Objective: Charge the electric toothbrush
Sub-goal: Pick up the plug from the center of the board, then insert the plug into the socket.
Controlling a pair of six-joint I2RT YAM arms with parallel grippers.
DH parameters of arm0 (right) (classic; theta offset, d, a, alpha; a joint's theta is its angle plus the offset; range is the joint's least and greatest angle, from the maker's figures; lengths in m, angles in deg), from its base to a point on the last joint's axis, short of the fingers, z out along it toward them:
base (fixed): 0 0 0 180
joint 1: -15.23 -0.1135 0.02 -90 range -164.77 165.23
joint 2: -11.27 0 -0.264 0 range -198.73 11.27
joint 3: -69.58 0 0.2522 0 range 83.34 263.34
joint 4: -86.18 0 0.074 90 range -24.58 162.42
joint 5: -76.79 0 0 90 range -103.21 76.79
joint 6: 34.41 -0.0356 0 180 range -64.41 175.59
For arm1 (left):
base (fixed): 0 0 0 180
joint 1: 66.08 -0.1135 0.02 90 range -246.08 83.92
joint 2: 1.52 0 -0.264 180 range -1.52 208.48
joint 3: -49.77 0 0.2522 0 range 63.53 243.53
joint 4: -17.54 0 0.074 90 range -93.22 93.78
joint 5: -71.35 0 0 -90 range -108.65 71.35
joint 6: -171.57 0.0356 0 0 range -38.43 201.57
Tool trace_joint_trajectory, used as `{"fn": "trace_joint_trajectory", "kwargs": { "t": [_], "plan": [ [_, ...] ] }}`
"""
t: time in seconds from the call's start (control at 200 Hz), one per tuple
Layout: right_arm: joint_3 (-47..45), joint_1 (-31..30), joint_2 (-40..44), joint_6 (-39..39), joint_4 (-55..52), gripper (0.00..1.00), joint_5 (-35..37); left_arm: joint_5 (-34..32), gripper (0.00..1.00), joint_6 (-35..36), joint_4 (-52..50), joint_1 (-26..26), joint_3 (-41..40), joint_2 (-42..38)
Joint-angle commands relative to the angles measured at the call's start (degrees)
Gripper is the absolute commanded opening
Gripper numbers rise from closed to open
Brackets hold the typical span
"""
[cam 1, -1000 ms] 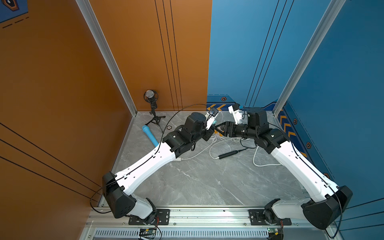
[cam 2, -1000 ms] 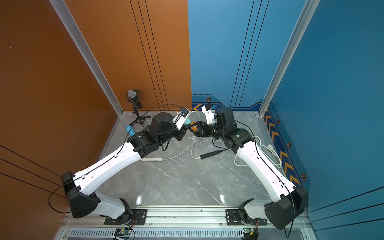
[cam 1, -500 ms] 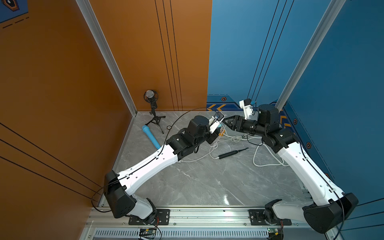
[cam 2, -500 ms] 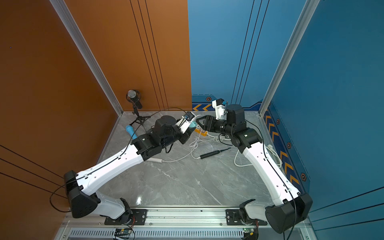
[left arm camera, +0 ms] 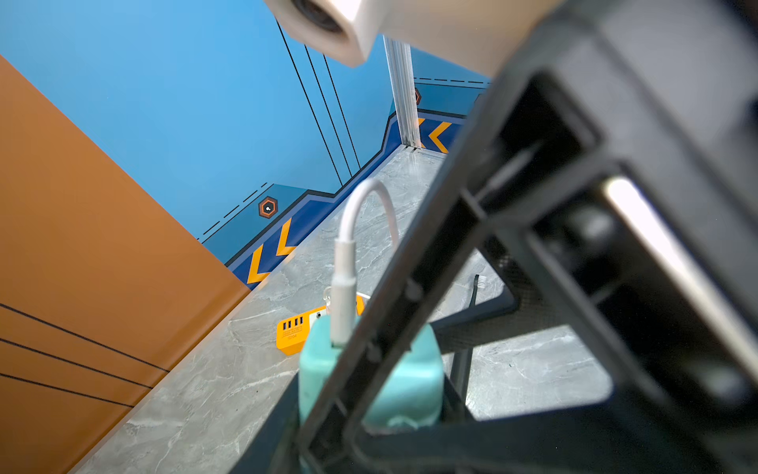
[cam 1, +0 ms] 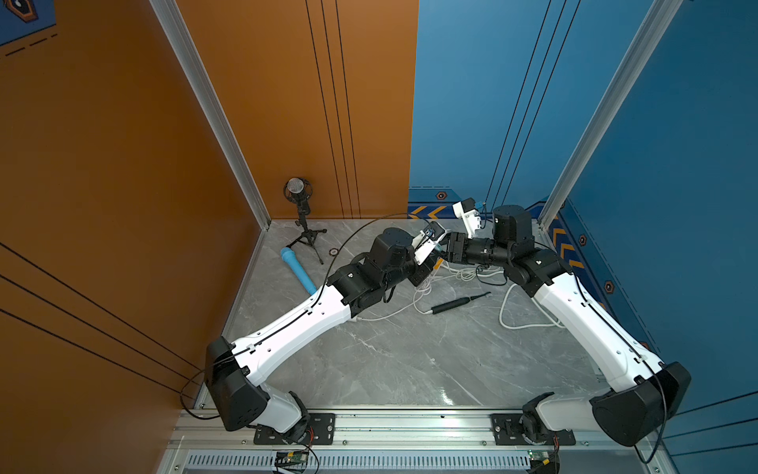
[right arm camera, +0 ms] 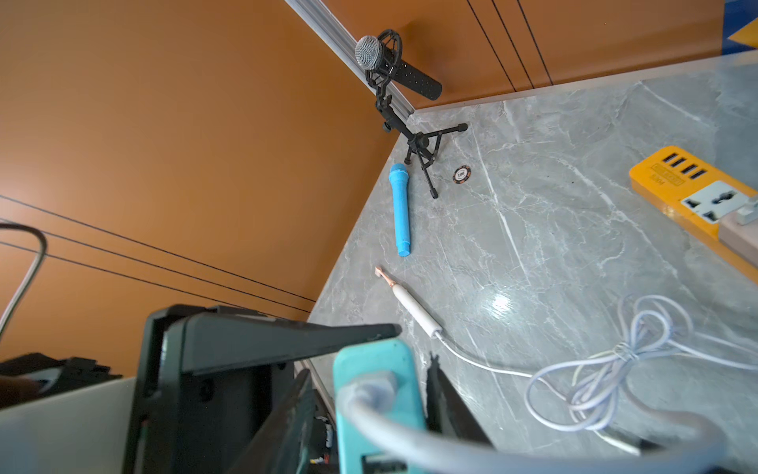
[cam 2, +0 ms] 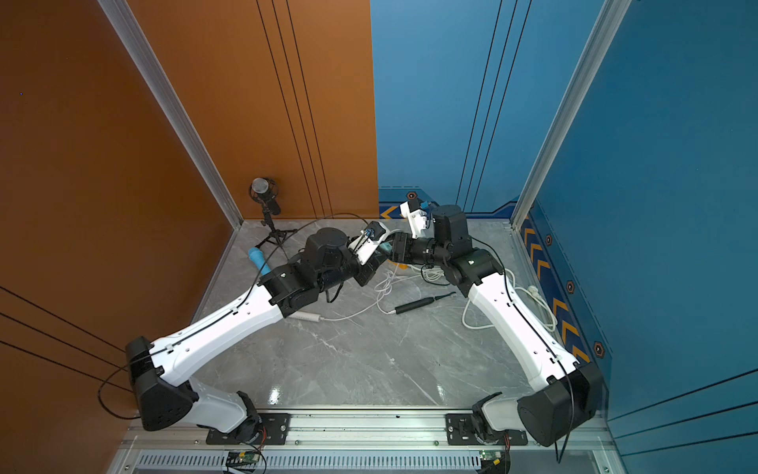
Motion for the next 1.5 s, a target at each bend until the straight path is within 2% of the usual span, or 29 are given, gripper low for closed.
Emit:
{"fn": "trace_joint_trajectory", "kwargs": {
  "t": [0.0, 0.08, 0.125, 0.145, 0.21, 0.24, 0.36, 0.54, 0.706, 0.936, 1.096, 1.271, 1.381, 1.491],
  "plan": [
    [3.1, -0.2, -0.5, 3.6, -3.5, 0.31, -1.5, 2.3, 0.14, 0.1, 1.1, 0.4, 2.2, 0.2],
    [4.1, -0.3, -1.0, 6.2, -5.6, 0.18, 0.2, 2.7, 0.14, 0.1, 1.1, 0.5, 2.4, 0.2],
    [5.1, -0.4, -1.3, 8.4, -7.0, 0.13, 2.0, 3.0, 0.2, 0.1, 1.1, 0.5, 2.5, 0.3],
    [5.4, -0.5, -1.4, 9.5, -7.4, 0.12, 2.7, 3.0, 0.28, 0.1, 1.1, 0.5, 2.7, 0.4],
    [6.2, -0.5, -1.5, 14.1, -7.7, 0.11, 6.1, 2.6, 0.62, 0.1, 1.1, 0.5, 2.5, 0.3],
    [6.3, -0.5, -1.6, 17.0, -7.6, 0.1, 8.0, 2.2, 0.73, -0.1, 1.0, 0.4, 2.2, -0.1],
    [7.2, -0.3, -3.4, 33.2, -7.8, 0.09, 15.2, 0.7, 1.0, -0.2, 1.0, 0.0, -2.3, -4.2],
    [14.3, 1.4, -13.8, 51.4, -10.3, 0.09, 19.6, 1.2, 0.98, -1.3, -0.5, -3.4, -10.9, -13.9],
    [21.5, 2.0, -24.8, 60.0, -10.8, 0.07, 21.4, 4.5, 0.98, -1.3, -3.7, -8.6, -16.4, -22.3],
    [34.8, 2.6, -41.2, 58.9, -10.8, 0.08, 23.4, 7.5, 0.98, -0.4, -5.3, -14.2, -21.7, -29.1],
    [43.8, 2.2, -51.0, 58.2, -11.1, 0.08, 26.6, 9.9, 0.98, -1.8, -5.1, -17.2, -22.5, -28.3],
    [52.6, 2.7, -59.3, 61.6, -13.0, 0.08, 31.3, 14.8, 0.98, -3.9, -5.1, -19.7, -21.9, -26.2],
    [58.0, 3.6, -64.0, 62.0, -15.9, 0.08, 28.4, 15.6, 0.98, -4.2, -5.2, -20.2, -21.8, -25.5],
    [57.1, 4.4, -65.2, 62.4, -17.4, 0.1, 24.3, 15.9, 0.98, -4.5, -5.1, -21.0, -21.9, -25.6]
  ]
}}
